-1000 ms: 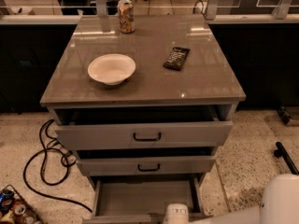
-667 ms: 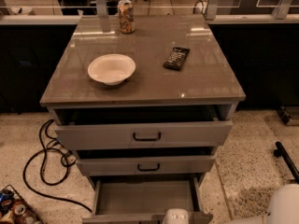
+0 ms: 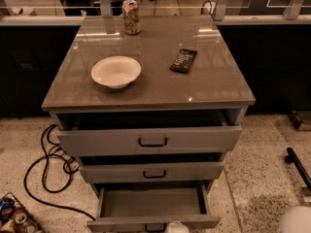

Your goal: Close bottom drawer

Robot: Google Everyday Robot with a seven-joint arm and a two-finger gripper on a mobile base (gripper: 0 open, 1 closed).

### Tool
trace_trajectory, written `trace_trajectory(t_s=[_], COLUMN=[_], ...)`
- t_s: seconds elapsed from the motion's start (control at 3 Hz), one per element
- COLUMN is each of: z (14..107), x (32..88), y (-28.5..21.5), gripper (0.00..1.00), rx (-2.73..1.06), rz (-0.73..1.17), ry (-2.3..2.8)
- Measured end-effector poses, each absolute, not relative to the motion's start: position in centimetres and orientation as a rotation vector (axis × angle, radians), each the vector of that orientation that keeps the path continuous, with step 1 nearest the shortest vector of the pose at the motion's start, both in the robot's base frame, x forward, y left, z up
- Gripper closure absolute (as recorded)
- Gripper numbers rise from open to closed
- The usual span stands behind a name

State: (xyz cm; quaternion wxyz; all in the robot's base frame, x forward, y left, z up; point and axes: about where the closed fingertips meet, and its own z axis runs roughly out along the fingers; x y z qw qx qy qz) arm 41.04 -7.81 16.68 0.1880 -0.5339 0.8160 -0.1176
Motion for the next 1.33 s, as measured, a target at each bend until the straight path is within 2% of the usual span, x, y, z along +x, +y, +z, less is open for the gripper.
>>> trace_trajectory(t_s=[0.67,1.0,1.33], z=[16.8,16.5,16.5], x=[42.6,43.6,43.6], y=[-8.4,-11.0,-11.0], gripper=[1.00,1.00,1.00], rx=[-1.355,-1.276,-1.276], rz=[-0.502,-0.555,-0.555], ry=[2.310,2.355,2.355])
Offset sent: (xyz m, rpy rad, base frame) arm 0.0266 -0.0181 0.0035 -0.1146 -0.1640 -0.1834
